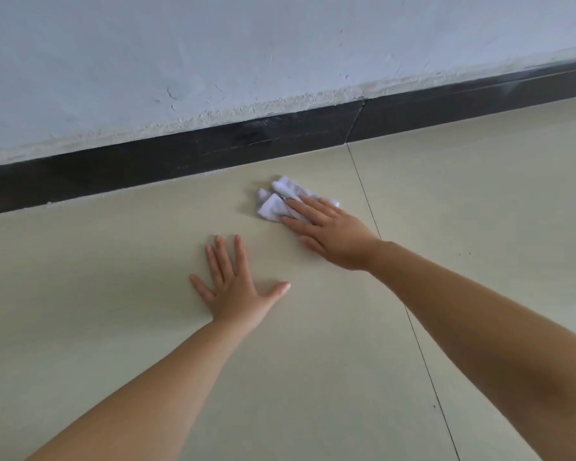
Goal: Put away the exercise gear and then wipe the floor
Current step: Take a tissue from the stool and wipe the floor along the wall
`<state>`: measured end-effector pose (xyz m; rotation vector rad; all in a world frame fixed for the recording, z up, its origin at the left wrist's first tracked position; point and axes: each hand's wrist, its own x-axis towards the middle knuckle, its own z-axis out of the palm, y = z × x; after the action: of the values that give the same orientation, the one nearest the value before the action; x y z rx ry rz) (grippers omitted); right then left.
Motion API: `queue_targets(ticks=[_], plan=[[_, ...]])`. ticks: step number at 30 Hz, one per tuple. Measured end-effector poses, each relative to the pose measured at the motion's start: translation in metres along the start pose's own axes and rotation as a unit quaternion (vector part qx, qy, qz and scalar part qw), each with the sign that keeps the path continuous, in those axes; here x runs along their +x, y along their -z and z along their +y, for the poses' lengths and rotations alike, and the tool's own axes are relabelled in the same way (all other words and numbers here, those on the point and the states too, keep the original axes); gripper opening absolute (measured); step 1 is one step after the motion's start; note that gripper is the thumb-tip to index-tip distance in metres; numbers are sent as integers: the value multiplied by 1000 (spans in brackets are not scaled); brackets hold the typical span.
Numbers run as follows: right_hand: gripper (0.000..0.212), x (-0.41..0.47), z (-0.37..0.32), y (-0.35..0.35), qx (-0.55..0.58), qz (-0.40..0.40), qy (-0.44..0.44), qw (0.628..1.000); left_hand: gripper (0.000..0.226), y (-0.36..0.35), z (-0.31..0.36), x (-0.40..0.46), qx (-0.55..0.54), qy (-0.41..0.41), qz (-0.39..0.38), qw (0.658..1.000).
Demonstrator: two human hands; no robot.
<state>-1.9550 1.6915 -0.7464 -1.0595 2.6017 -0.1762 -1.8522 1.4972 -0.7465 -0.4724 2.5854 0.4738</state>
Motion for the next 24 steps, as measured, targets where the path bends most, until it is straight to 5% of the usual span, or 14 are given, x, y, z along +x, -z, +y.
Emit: queue_targets(ticks=[4,7,9,11,15,18,22,24], plan=[[62,-47,89,5,43,70,-237,968,124,3,-1,2,17,-3,-35,999],[60,-72,134,19,120,105,-500,851,131,5,-2,3,23,-2,-59,998],[58,-66,128,23,147,81,-580,797,132,6,0,3,30,7,-71,997],[58,-51,98,23,135,59,-556,818,132,9,2,2,37,15,-80,996],[60,-30,-6,8,82,-8,-319,944,132,15,8,0,45,26,-91,995],[61,-32,-54,2,75,-89,-178,977,133,18,10,-2,47,30,-90,994],[57,-76,19,10,40,-85,-41,995,131,15,5,1,41,17,-95,994],[61,-107,67,11,50,-51,-152,986,131,13,3,3,39,11,-100,994]])
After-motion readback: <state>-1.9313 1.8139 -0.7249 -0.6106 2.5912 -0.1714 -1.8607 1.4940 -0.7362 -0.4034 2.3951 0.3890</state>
